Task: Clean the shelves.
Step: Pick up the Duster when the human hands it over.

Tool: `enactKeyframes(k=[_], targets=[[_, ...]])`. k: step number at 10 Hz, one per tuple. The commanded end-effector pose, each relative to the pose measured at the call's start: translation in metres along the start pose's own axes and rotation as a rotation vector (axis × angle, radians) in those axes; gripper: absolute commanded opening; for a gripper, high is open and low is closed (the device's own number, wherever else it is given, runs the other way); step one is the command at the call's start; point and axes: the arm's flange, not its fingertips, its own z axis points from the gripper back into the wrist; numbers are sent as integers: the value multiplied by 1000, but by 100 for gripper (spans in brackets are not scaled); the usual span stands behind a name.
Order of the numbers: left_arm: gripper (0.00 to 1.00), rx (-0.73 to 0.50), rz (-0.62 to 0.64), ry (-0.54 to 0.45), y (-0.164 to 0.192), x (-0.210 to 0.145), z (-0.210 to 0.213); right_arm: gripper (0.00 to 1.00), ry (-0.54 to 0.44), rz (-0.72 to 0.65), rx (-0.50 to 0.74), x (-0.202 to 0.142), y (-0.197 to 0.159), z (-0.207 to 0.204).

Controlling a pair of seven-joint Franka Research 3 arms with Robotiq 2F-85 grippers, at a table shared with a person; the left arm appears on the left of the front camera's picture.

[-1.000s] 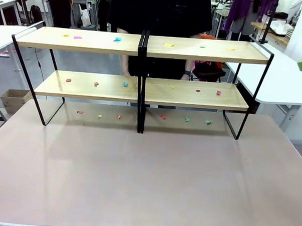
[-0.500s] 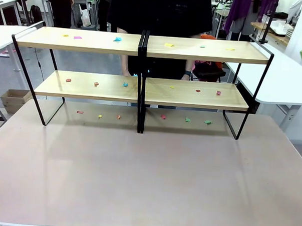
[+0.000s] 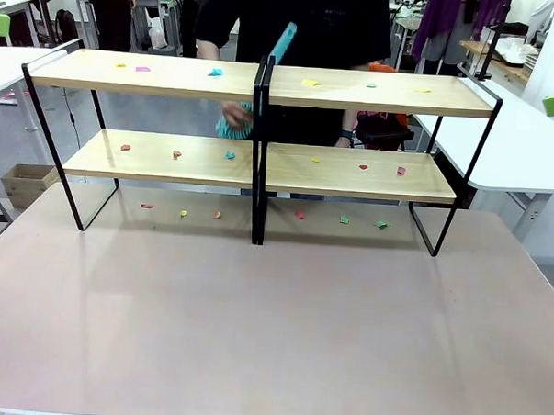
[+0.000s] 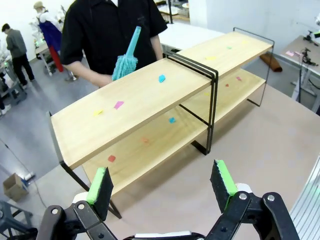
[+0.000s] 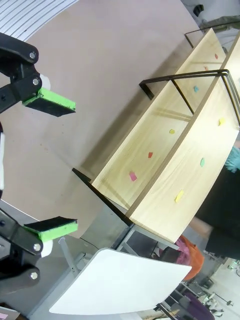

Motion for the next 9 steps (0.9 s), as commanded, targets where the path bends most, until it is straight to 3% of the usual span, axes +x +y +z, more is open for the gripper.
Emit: enactKeyframes(k=[1,6,9], targets=[[100,35,49,-16,-13,-23,-3,100,-21,44,28,-4,-9,-5],[100,41,51,7,5,-35,6,100,-19,52,61,-2,-14,-12],[100,35,37,13,10,-40,9,100,-76,49,78,2,-15,-10]])
